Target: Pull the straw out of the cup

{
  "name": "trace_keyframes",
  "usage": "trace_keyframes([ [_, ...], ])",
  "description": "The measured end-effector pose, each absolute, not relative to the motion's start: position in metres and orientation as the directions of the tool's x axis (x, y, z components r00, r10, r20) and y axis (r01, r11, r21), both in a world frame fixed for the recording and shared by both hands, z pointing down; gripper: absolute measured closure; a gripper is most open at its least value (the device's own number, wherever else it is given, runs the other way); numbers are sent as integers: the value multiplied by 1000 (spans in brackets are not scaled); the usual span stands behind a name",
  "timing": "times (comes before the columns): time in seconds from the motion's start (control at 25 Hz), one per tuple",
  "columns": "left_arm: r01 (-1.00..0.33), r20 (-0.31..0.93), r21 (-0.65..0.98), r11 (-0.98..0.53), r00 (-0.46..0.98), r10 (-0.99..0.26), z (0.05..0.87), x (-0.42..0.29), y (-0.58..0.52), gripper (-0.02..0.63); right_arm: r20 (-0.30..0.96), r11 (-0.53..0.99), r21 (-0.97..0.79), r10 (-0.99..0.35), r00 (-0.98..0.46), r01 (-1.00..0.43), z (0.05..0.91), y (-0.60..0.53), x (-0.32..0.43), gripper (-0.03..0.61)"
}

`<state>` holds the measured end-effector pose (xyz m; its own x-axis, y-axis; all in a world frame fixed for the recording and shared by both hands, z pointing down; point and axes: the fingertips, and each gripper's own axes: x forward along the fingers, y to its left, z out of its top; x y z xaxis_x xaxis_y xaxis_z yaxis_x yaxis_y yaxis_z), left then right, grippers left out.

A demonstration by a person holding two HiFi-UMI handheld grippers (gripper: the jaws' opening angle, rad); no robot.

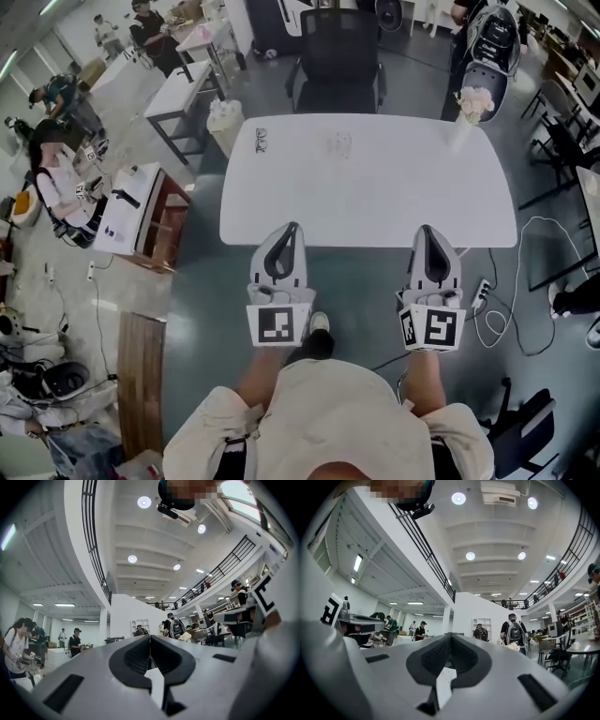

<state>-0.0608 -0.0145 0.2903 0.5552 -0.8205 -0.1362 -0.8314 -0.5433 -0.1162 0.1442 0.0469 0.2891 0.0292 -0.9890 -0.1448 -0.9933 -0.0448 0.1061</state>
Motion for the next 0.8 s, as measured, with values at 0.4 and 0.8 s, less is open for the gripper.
trace_keyframes([
  [0.4,-824,-147,-78,-561,566,-811,293,-83,-122,607,-120,-38,151,-993,20,-988,284,-61,116,577],
  [0.8,-811,-151,-74,-581,585,-797,303,-84,-179,607,-98,-2,172,-995,-16,-985,297,-122,96,577],
])
